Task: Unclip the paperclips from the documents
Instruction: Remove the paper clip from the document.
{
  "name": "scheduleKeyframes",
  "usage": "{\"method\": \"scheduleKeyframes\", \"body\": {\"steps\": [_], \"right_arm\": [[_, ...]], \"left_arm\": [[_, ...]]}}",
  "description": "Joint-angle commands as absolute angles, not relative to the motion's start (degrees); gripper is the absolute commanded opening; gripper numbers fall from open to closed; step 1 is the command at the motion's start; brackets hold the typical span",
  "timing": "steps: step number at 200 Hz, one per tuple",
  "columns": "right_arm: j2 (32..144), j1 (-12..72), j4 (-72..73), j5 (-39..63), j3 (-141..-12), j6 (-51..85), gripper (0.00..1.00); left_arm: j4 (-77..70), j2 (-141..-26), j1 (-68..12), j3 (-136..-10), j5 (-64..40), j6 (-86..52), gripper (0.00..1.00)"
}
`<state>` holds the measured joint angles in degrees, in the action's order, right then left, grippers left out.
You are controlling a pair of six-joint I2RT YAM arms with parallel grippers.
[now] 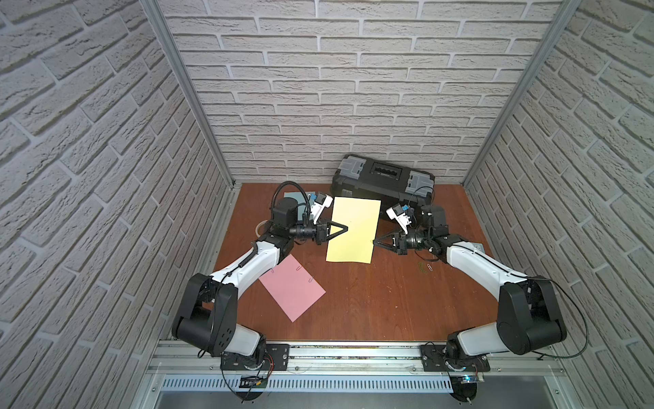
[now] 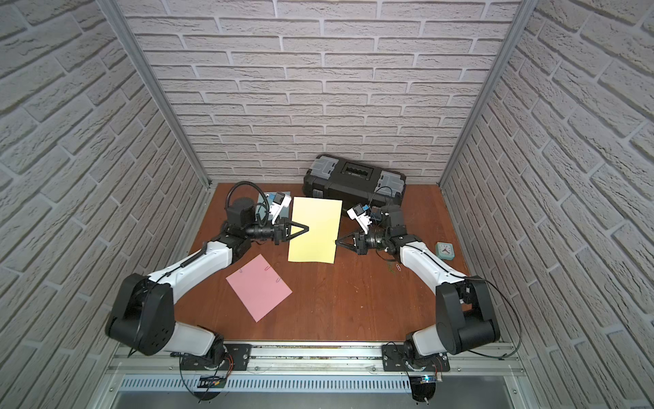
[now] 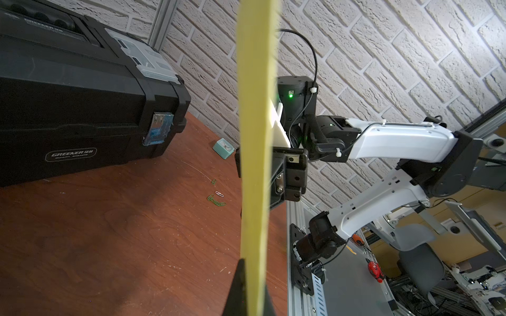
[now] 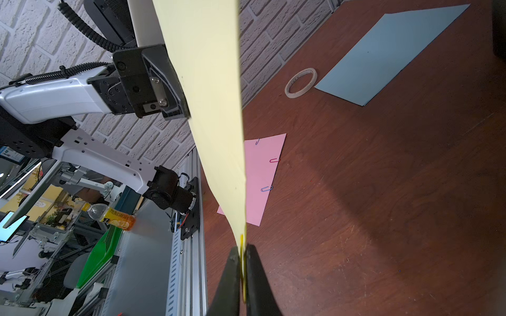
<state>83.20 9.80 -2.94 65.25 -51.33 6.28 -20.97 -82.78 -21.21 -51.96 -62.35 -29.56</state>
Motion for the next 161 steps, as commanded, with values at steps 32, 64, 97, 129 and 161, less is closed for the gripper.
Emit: {"method": "scheduleKeyframes", "body": {"steps": [32, 64, 97, 129, 161], "right_arm": [[80.7, 9.3, -4.4, 63.8, -52.3, 4.0, 0.09], [79.9, 9.0, -5.6, 62.6, -51.8, 3.5, 0.09], [79.6, 8.5, -6.0, 61.7, -51.2, 3.7, 0.08], [79.4, 8.0, -6.4, 60.3, -50.6, 4.1, 0.07], [79.2, 7.0, -7.7, 56.5, -49.7, 5.1, 0.05]], "left_arm": [[-22.0, -80.9, -20.7, -51.8, -62.5, -28.2, 0.0], [-21.8, -80.9, -20.6, -51.8, -62.3, -28.0, 0.0], [-21.9, -81.0, -20.6, -51.8, -62.2, -27.9, 0.0], [-21.8, -81.1, -20.5, -51.8, -62.2, -27.9, 0.0], [-21.9, -81.2, -20.5, -51.9, -62.1, -27.9, 0.0]]}}
